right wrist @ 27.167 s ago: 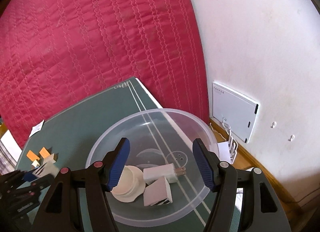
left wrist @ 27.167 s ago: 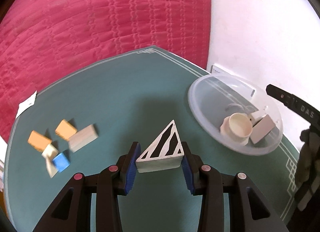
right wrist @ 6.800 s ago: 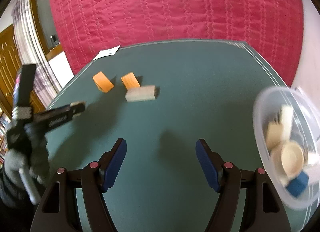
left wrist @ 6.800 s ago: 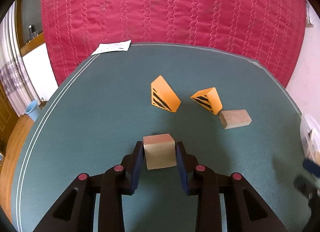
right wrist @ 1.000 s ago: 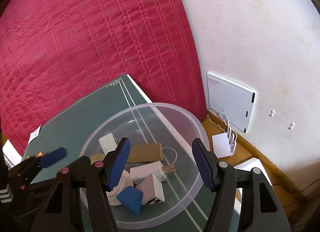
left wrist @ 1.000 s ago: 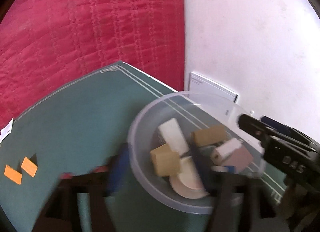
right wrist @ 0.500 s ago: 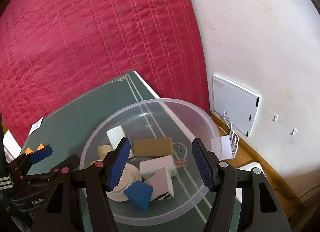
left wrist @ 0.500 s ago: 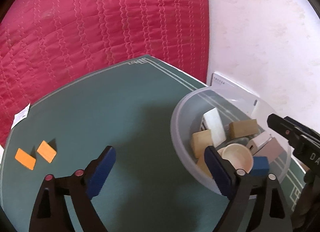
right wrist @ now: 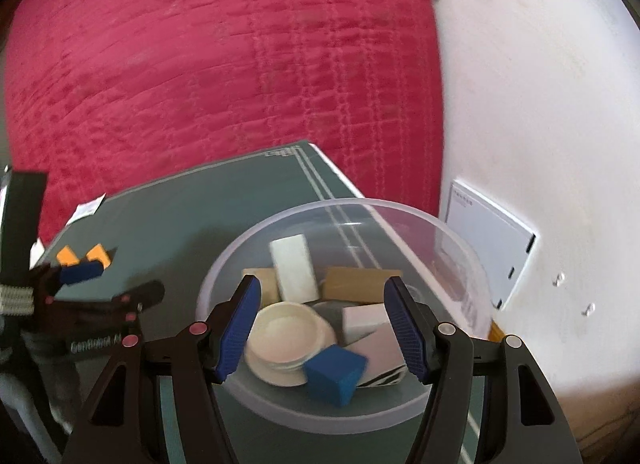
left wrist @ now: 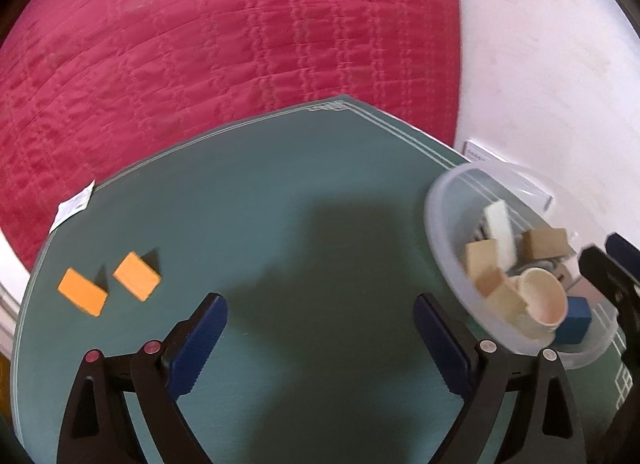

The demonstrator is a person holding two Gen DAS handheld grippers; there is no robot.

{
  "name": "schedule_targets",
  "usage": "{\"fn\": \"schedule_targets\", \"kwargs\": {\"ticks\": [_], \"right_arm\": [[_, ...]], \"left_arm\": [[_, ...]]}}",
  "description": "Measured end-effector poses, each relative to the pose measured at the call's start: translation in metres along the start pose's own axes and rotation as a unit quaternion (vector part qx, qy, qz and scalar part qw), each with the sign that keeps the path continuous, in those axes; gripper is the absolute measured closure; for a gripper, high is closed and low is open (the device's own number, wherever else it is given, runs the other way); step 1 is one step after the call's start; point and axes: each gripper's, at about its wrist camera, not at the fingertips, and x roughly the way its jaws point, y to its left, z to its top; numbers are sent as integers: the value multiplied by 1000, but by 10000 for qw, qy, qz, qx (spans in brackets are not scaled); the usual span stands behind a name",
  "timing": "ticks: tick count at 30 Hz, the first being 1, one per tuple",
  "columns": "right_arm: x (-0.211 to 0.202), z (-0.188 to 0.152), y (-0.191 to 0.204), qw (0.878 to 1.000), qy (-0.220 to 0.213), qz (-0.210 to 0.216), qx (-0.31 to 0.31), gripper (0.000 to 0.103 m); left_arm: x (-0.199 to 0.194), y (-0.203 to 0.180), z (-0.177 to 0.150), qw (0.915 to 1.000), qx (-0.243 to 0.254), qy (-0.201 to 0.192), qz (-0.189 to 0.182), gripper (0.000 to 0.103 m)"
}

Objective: Organize rigid objects
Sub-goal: 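Withdraw the left gripper from the basin toward the two orange striped triangles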

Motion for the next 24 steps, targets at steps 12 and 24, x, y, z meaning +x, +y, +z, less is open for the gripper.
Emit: {"fn": "schedule_targets", "kwargs": {"ticks": [12, 24], "right_arm": [[-11, -19, 54, 9946, 102, 608, -831, 37], [-18, -37, 86, 9831, 346, 1207, -1332, 32]], "left_arm": [[4, 51, -7, 9976, -544, 135, 417, 7], [6, 95, -15, 9908, -1027, 253, 841, 7]]}}
